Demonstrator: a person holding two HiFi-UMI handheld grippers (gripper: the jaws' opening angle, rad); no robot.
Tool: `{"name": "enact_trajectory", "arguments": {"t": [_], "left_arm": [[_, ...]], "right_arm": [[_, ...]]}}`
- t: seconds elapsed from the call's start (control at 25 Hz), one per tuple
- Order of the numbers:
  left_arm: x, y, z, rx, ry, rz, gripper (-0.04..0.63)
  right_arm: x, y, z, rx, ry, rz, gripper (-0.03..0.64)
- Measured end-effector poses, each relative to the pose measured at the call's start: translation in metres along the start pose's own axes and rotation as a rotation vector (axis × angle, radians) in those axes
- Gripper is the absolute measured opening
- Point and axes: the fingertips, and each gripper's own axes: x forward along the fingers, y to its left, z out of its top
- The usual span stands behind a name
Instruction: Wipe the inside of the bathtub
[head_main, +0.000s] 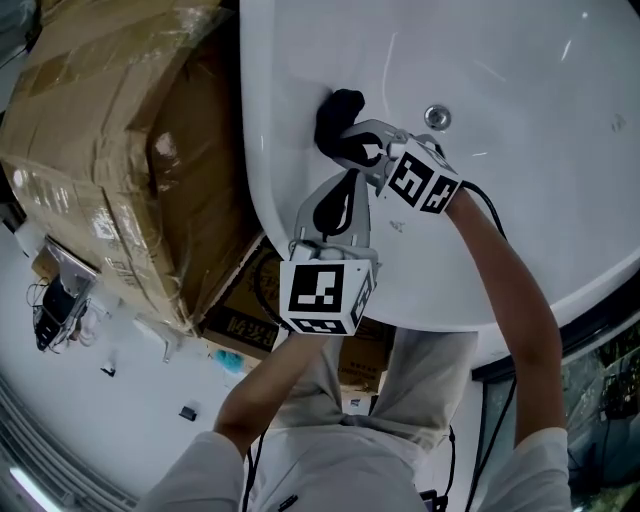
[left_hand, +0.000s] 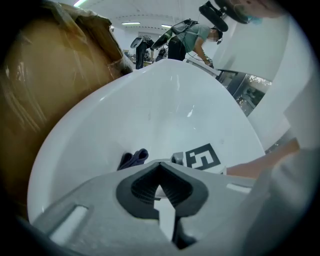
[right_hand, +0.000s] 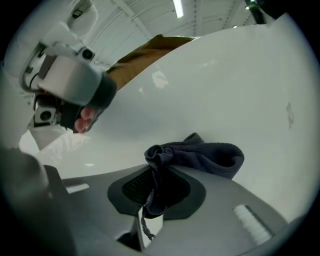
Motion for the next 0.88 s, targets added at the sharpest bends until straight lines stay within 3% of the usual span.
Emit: {"name": "enact_trajectory", "arguments": {"t": [0.4,0.64,0.88], "left_arm": [[-0.010,0.005,0.002,-0.007,-0.028,0.016,0.000],[-0.008,-0.002,-0.001,-0.003,-0.025,0.006,0.000],[-0.004,-0.006,0.005,0.005,-0.021,-0.002,0.000]], "right_arm": [[-0.010,0.040,-0.008,-0.002,0.057,0.143,0.048],[-0.033,0.027,-0.004,0.111,-0.009,0.097,0.048],[-0.066,-0.021,0.010,0.224,-0.132,-0.049,0.048]]}}
